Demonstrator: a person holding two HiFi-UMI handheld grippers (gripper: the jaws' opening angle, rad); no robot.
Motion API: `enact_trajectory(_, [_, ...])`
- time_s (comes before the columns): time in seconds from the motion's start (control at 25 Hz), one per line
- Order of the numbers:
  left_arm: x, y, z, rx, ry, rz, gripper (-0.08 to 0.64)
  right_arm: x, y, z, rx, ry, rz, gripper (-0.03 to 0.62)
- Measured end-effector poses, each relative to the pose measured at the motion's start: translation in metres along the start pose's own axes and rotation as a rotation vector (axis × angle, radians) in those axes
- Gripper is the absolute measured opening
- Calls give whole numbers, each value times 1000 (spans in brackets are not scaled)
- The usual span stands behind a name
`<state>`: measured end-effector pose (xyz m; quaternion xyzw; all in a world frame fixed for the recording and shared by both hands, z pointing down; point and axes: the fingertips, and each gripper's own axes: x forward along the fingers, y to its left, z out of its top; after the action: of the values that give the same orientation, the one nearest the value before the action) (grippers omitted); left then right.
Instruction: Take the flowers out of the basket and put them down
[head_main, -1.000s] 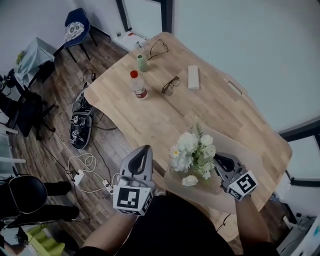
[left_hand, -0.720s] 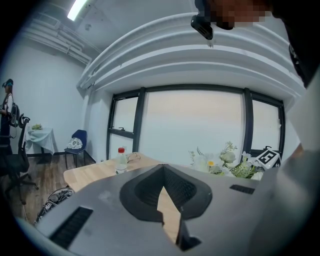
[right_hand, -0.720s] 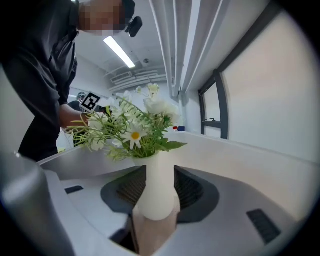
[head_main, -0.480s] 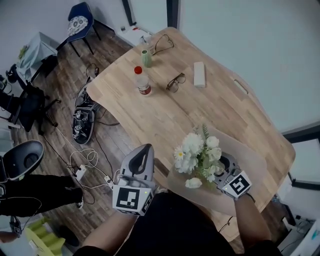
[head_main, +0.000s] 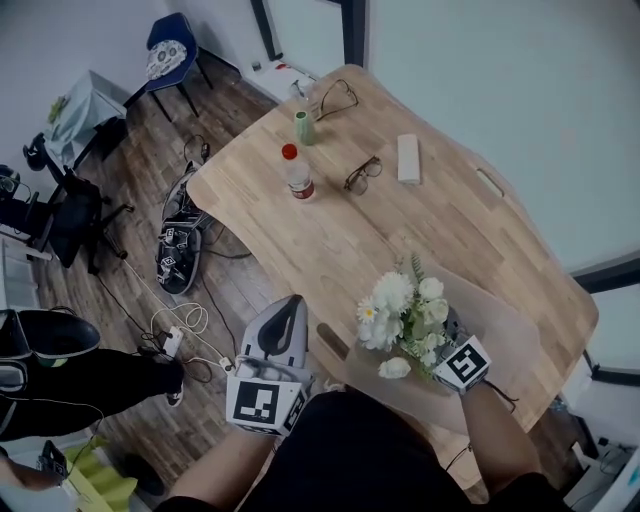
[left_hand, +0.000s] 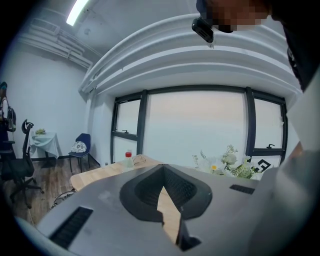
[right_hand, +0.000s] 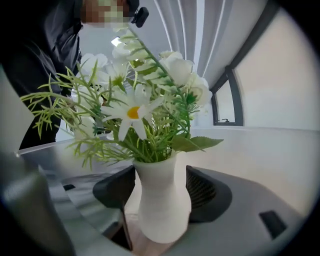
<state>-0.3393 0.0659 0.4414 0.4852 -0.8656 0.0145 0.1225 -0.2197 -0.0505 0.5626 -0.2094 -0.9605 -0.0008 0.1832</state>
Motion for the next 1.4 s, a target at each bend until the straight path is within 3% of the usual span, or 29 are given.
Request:
enact_trajectory(0.48, [-11, 7, 11, 23, -6, 18, 4, 4, 6, 27, -7, -78, 25, 279])
enact_trajectory(1.4, [-10, -46, 38, 50, -77, -106, 4, -65, 10, 60, -10, -70, -112, 279])
